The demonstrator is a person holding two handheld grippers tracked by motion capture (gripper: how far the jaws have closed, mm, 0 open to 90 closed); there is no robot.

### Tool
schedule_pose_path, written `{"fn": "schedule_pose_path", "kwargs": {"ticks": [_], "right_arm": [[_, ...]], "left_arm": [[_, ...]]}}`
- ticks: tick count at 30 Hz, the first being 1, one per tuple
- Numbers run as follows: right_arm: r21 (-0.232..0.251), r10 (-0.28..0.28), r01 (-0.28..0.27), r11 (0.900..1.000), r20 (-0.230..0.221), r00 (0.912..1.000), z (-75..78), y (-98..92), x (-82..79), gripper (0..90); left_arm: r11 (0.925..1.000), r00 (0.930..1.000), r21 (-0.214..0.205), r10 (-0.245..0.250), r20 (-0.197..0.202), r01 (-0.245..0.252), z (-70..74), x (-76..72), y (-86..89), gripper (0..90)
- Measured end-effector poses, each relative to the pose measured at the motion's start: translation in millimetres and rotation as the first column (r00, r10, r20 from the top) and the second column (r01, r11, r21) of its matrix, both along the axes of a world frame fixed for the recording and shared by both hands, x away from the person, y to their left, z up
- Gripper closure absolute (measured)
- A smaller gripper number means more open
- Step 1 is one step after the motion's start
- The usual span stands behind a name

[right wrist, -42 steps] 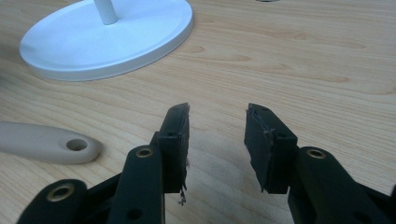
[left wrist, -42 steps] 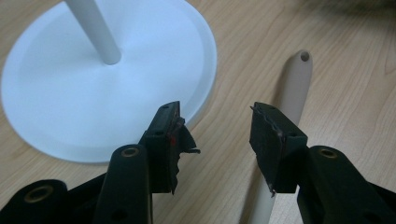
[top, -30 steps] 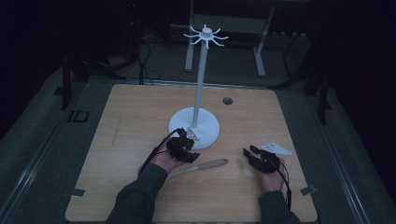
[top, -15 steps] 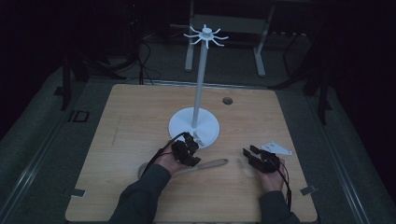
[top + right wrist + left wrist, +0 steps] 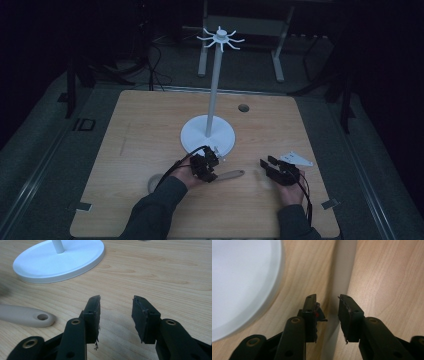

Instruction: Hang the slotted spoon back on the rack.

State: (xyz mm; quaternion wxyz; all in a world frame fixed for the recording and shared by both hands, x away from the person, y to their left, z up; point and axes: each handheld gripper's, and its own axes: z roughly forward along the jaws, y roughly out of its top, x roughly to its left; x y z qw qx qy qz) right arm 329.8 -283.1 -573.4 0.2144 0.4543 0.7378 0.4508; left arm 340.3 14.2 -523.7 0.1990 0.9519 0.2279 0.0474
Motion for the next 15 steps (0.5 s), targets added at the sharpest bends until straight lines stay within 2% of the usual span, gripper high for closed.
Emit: {"fn": "schedule_pose_path", "kwargs": {"ticks": [3,7,11,15], "right_arm": [[0.0,0.001,-0.001,1.0,0.0,1.0,0.0,0.1,0.0,58.0],[0.0,0.001,-0.001,1.0,0.0,1.0,0.0,0.1,0.0,58.0],[0.0,0.001,-0.001,1.0,-0.001,1.0,0.0,0.0,0.0,58.0],[-0.001,0.002,-0.002,1.0,0.0,1.0,0.0,0.1,0.0,58.0]], "left_arm": [[1.0,0.9999,0.005,-0.005,-0.01,0.005,-1.1,-0.2,-1.8,68.9],[0.999,0.9993,0.041,-0.017,-0.034,0.019,-4.2,0.1,-5.8,69.8],[0.9986,0.9988,0.047,-0.021,-0.045,0.023,-5.3,0.5,-6.9,71.4],[0.9968,0.9977,0.073,-0.027,-0.062,0.031,-7.8,1.0,-10.9,71.9]]}}
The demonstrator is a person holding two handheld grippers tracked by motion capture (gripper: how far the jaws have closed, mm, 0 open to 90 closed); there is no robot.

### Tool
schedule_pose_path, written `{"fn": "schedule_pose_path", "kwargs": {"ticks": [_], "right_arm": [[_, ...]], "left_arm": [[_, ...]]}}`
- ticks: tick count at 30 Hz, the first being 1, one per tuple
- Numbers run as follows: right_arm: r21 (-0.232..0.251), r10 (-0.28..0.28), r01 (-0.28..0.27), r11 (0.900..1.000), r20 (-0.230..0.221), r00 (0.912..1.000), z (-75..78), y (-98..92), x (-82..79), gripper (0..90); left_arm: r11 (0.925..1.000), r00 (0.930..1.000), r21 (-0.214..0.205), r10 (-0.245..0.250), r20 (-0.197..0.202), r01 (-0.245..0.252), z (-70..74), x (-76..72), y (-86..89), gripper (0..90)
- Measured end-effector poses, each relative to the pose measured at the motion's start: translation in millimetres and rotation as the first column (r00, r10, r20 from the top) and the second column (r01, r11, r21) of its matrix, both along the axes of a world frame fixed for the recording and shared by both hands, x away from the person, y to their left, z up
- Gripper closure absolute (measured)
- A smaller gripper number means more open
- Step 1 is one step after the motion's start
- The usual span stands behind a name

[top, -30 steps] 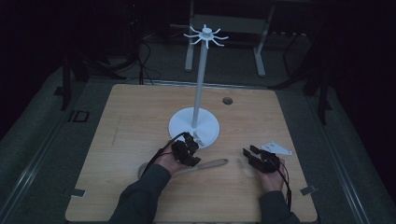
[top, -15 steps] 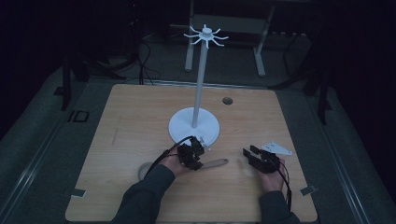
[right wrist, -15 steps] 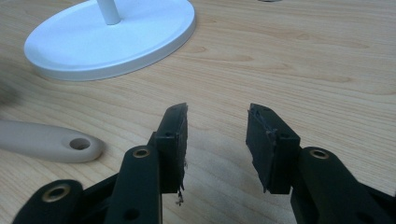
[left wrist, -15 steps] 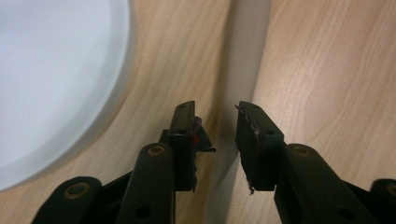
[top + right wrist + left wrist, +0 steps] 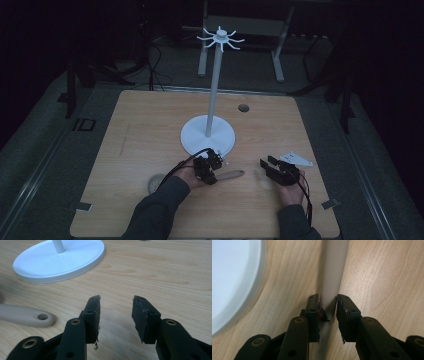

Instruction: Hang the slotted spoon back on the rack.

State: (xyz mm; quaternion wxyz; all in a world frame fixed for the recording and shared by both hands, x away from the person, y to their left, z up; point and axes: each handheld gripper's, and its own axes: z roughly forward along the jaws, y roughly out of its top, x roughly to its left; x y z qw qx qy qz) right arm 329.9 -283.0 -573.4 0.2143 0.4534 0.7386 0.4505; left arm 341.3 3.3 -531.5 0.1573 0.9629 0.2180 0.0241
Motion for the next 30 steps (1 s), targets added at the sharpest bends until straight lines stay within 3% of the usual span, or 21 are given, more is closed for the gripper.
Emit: {"fn": "schedule_pose_path", "kwargs": {"ticks": [24,30], "right_arm": [[-0.003,0.001,-0.001,1.0,0.0,1.0,0.0,0.3,-0.3,57.5],[0.001,0.002,-0.002,1.0,-0.003,1.0,0.0,0.0,-0.2,57.4]], "left_arm": [[0.9974,0.9992,0.071,-0.006,-0.039,0.008,-3.8,4.9,-11.4,71.5],[0.9952,0.9994,0.093,-0.026,-0.024,0.028,-2.9,2.8,-13.8,73.0]]}}
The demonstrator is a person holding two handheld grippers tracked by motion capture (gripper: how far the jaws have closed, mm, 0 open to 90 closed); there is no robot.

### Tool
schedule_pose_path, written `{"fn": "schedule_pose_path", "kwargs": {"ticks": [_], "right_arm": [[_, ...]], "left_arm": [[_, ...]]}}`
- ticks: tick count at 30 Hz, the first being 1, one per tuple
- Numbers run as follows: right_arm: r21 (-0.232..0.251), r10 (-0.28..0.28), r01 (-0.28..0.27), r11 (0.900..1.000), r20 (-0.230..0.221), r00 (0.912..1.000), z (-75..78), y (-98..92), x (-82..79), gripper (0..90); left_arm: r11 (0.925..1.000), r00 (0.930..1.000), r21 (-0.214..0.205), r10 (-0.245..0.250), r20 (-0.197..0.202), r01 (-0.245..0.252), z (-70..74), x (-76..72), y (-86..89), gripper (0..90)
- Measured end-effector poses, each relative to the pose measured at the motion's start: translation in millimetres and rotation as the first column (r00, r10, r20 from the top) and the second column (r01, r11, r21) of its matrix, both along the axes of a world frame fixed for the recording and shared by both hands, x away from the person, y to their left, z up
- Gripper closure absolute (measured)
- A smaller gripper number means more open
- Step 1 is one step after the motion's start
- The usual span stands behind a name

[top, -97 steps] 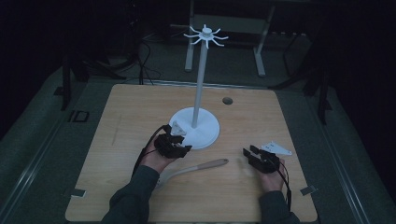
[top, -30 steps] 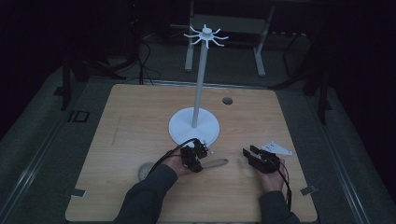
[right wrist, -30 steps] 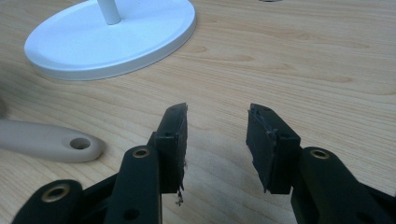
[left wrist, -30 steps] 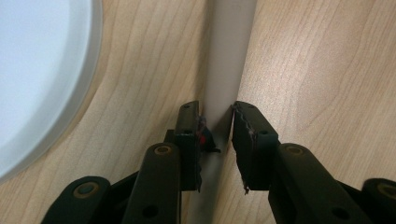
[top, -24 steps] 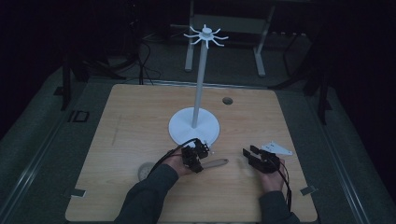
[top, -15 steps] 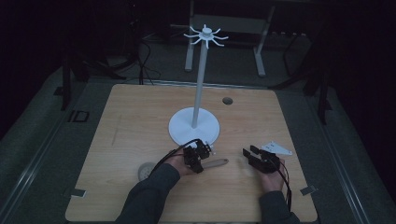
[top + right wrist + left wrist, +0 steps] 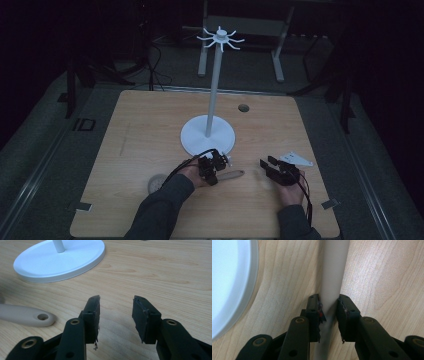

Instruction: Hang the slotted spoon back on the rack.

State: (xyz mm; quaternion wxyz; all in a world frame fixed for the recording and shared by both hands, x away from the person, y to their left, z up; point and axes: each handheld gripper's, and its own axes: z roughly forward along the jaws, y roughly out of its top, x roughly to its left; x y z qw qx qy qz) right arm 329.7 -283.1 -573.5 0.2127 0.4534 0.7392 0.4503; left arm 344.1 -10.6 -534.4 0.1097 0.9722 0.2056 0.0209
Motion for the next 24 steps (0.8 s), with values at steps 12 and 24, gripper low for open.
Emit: {"fn": "schedule_pose_path", "kwargs": {"ticks": [12,24], "right_arm": [[-0.003,0.0,0.0,1.0,0.002,1.0,0.0,0.2,0.1,57.4],[-0.001,0.0,0.0,1.0,0.002,1.0,0.0,0.0,0.0,56.7]], "left_arm": [[0.9986,0.9963,-0.027,0.047,0.072,-0.045,13.7,-0.3,9.0,74.0],[0.982,0.9771,-0.142,0.146,0.155,-0.124,38.6,-0.9,26.1,74.3]]}}
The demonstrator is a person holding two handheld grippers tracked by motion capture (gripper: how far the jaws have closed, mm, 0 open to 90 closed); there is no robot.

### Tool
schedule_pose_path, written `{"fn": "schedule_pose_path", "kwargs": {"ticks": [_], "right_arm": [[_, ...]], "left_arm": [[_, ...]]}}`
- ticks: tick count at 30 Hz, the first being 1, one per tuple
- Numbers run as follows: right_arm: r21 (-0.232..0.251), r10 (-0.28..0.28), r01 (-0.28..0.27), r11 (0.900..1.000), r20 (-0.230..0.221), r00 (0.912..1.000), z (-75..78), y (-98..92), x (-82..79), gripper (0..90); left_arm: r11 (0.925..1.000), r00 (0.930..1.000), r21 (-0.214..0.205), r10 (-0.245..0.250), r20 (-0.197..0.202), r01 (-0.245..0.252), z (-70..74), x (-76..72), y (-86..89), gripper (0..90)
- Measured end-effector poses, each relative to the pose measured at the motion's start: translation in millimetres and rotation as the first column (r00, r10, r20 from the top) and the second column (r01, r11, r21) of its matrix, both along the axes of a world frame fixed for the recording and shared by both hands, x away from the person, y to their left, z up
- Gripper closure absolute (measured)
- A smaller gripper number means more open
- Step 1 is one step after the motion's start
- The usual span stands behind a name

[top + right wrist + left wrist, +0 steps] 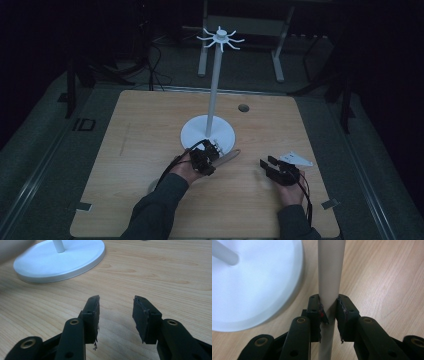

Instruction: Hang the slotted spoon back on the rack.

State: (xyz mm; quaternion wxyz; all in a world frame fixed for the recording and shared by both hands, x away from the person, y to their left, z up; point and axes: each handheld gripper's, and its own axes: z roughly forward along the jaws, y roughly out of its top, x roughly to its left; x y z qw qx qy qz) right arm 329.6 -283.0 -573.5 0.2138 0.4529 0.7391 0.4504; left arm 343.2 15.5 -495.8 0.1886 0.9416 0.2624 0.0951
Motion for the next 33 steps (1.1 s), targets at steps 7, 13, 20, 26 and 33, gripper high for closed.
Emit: {"fn": "schedule_pose_path", "kwargs": {"ticks": [7,13,20,26,33], "right_arm": [[0.004,-0.002,0.002,1.0,-0.001,1.0,0.1,0.2,-0.1,56.6],[0.002,-0.001,0.001,1.0,0.0,1.0,0.0,0.1,-0.1,56.5],[0.001,-0.001,0.001,1.0,0.002,1.0,0.0,0.1,-0.1,56.6],[-0.004,0.001,-0.001,1.0,0.004,1.0,0.0,0.1,0.0,56.5],[-0.003,0.001,-0.001,1.0,0.002,1.0,0.0,0.4,0.0,56.6]], "left_arm": [[0.9988,0.9991,-0.039,0.031,0.03,-0.03,7.3,-2.5,4.3,74.3],[0.993,0.9932,-0.089,0.085,0.079,-0.078,14.1,-4.7,7.0,74.3],[0.9805,0.981,-0.166,0.13,0.144,-0.106,26.0,-7.4,12.5,74.4],[0.9698,0.9685,-0.203,0.172,0.18,-0.135,32.4,-8.7,16.5,74.4],[0.9497,0.9434,-0.267,0.23,0.239,-0.163,46.9,-10.2,23.1,74.4]]}}
